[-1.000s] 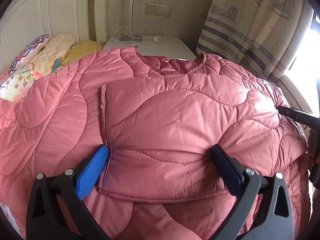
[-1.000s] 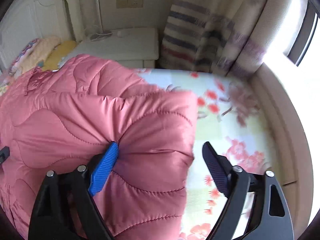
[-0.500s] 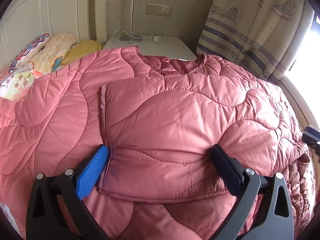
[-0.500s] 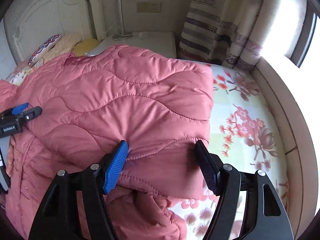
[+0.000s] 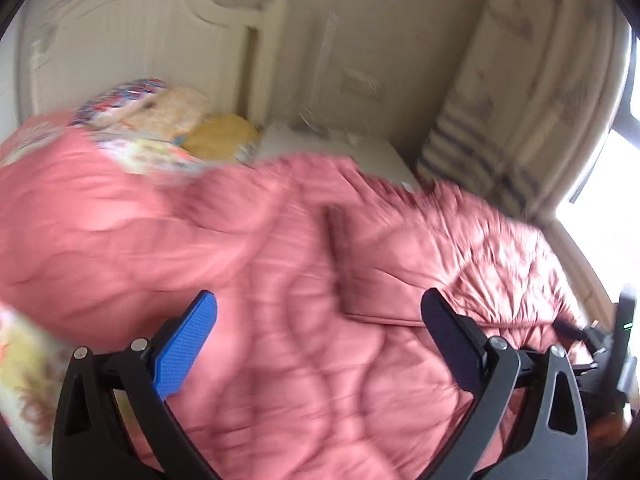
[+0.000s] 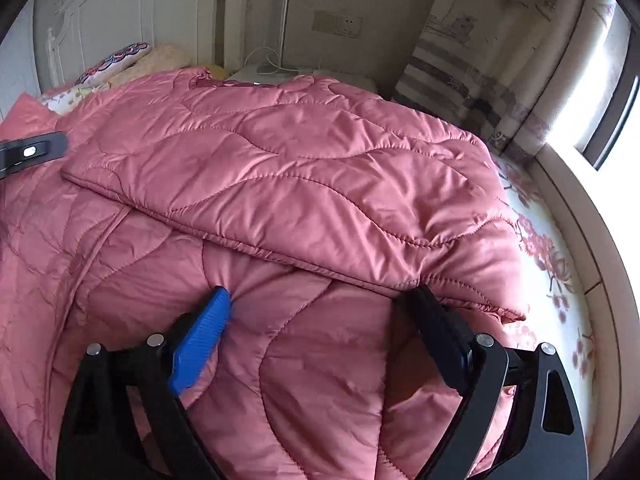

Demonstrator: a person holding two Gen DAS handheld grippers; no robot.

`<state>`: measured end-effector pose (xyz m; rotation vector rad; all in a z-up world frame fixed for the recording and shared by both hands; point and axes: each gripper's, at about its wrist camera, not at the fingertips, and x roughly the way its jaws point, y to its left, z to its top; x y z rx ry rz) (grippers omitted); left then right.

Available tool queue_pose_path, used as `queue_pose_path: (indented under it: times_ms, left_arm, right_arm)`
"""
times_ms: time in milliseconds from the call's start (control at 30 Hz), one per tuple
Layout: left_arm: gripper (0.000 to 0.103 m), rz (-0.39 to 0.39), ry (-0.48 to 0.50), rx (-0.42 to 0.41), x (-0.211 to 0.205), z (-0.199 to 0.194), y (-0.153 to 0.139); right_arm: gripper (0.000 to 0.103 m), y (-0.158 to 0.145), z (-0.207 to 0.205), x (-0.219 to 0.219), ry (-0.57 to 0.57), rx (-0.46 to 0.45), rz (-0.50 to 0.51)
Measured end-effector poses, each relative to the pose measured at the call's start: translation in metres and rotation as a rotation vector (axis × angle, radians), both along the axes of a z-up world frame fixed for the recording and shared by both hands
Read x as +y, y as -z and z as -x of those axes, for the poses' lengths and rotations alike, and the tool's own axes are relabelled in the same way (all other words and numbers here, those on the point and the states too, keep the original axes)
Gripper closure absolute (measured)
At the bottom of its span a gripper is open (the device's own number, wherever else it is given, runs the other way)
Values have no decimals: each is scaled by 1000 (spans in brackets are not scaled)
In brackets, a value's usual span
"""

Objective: Fold large clothes

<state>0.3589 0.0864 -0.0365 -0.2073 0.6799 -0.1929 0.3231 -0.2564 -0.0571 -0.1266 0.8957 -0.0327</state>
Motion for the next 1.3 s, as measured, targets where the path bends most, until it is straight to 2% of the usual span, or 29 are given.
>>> queue_pose_path:
  times_ms: [33, 100, 133, 233, 267, 300, 367, 433, 467, 500, 533, 567, 600, 667, 700, 767, 833, 900, 933, 1000, 1033, 1067, 1133, 1200, 1300]
  left_arm:
    - [2, 42, -42, -21, 28, 8, -5]
    - [2, 159, -200, -31, 104, 18, -7]
    - [2, 203, -259, -31, 129, 20, -6]
    - [5, 445, -537, -6, 237, 32, 14]
    - [8, 495, -590, 2, 257, 33, 19]
    - [14, 538, -642, 10, 279, 34, 26]
    - [18, 580, -664, 9, 304, 29, 29]
    - [20, 581, -679, 1, 316, 21, 27]
    - [26, 583, -691, -1, 321, 16, 26]
    - [45, 598, -703, 6, 322, 11, 27]
    - [58, 630, -723, 32, 325, 6, 30]
    - [89, 664, -742, 54, 327, 5, 32]
    - [92, 710, -773, 47, 325, 9, 31]
    - [94, 725, -842, -22, 310, 24, 16]
    - [95, 703, -843, -69, 296, 29, -1]
    - [95, 630, -783, -173, 262, 35, -40]
    - [95, 526, -679, -286, 217, 39, -85]
    - [95, 376, -485, -390, 150, 32, -134]
    - [95, 294, -402, -416, 116, 25, -150]
    - [94, 122, -237, -459, 38, 15, -164]
    - [94, 44, -153, -459, -1, 9, -161]
    - [93, -2, -104, -448, -27, 6, -154]
    - [92, -115, 11, -374, -92, -9, -127]
    - [91, -206, 84, -272, -145, -27, -85]
    - [89, -249, 162, -44, -190, -54, -9]
  right_arm:
    - [15, 1, 0, -4, -2, 4, -18]
    - [15, 3, 1, -10, -2, 16, -51]
    - [15, 2, 2, -12, -2, 17, -56]
    - [15, 2, 5, -10, -2, 12, -39]
    - [15, 2, 6, -11, -2, 12, -40]
    - [15, 3, 4, -11, -2, 12, -43]
    - [15, 3, 3, -12, -2, 15, -49]
    - [15, 6, -1, -11, 0, 17, -50]
    - [15, 6, -1, -11, 0, 17, -49]
    - [15, 6, -1, -11, 0, 17, -50]
    - [14, 6, -1, -12, 0, 17, -53]
    - [14, 6, -1, -13, -1, 17, -56]
    - [14, 6, -1, -13, -1, 17, -58]
    - [14, 6, -1, -13, -1, 17, -61]
    - [14, 6, -2, -13, -1, 17, -63]
    - [14, 6, -2, -13, -2, 17, -65]
    - [14, 6, -2, -13, -2, 17, -65]
    - [14, 6, -2, -13, -2, 17, -65]
    - [14, 6, -1, -13, -2, 17, -65]
    - [14, 6, -1, -13, -1, 17, -65]
    - [14, 6, -1, -13, -1, 17, -65]
    - [14, 6, -1, -13, -1, 17, -65]
    - [14, 6, -1, -13, -1, 16, -67]
    - [14, 6, -1, -14, -2, 17, -70]
    - [14, 6, -1, -14, -4, 17, -77]
